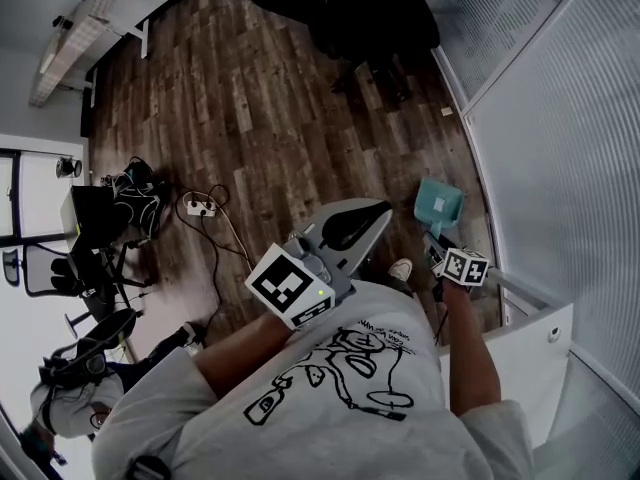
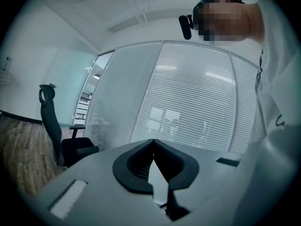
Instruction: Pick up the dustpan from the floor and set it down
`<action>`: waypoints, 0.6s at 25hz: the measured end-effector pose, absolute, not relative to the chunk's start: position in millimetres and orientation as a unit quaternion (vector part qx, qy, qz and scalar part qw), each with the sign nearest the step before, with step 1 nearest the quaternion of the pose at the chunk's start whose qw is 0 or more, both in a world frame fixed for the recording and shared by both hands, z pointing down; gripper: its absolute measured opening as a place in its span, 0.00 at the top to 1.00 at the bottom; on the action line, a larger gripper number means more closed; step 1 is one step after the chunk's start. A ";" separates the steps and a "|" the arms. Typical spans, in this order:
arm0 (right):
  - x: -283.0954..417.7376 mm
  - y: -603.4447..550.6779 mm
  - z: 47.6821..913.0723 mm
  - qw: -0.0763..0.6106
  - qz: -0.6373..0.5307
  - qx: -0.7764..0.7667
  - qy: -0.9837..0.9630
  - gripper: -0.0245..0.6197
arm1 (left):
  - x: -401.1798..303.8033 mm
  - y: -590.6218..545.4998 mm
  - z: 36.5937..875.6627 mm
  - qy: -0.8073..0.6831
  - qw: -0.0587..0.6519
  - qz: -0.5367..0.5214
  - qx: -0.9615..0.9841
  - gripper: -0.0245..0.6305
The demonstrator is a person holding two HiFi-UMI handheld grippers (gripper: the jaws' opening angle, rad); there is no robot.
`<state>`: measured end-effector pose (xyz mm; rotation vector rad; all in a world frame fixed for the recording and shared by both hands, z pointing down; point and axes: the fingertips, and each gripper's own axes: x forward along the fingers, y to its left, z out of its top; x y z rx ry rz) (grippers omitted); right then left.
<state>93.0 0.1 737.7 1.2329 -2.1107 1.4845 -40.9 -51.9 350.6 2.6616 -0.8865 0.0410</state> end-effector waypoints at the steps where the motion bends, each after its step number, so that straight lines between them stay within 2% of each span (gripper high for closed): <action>1: 92.8 -1.6 731.4 0.137 0.513 0.426 -0.733 0.80 | -39.3 -53.6 350.9 -0.310 0.167 0.014 0.936 0.96; 15: 88.5 -13.7 641.3 0.099 0.471 0.417 -0.771 0.80 | -19.0 -58.2 356.4 -0.293 0.159 0.008 0.943 0.96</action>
